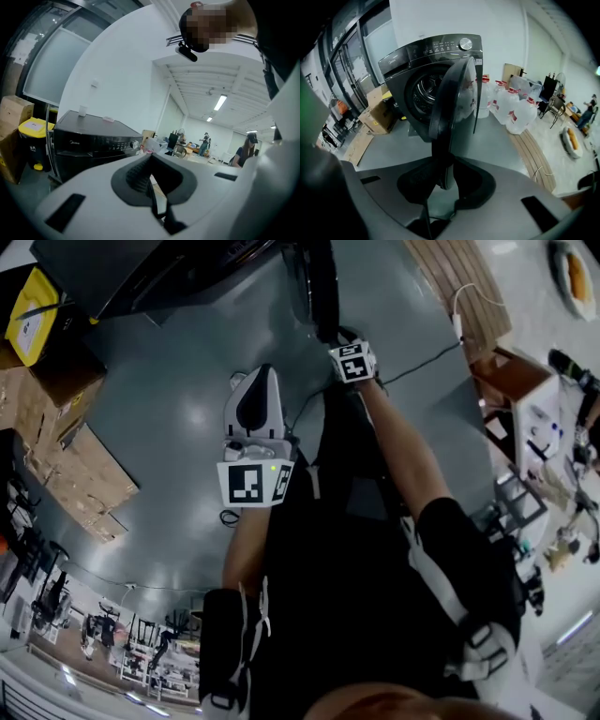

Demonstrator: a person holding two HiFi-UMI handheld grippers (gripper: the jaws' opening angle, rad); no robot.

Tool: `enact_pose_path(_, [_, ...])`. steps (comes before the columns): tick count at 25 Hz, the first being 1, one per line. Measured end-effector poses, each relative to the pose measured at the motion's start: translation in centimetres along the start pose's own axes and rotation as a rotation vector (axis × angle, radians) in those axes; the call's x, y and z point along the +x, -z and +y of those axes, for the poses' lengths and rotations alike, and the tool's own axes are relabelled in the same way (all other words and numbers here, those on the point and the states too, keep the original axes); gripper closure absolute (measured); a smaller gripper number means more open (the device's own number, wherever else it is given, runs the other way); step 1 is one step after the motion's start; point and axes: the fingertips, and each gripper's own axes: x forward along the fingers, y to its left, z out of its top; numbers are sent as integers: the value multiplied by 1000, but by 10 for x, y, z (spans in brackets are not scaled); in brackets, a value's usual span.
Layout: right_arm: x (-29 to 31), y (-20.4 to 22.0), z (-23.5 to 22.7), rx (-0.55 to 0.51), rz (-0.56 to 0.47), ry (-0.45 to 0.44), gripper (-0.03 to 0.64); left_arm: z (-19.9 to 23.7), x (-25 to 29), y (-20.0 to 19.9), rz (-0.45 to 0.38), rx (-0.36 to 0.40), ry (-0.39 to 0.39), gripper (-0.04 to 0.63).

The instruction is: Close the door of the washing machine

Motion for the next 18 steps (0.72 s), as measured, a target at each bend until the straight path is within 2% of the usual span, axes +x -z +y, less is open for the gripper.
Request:
enact_pose_path(4, [8,-9,27,45,-16,2,529,27,-7,-2,8,4,7,591])
enact_pose_path(12, [32,-29,74,79,-54,14,518,82,-32,-4,-13,-29,-48,591])
enact_pose_path(18, [43,-46,102,113,-79,44,512,120,-45,-6,-20,-37,-52,591])
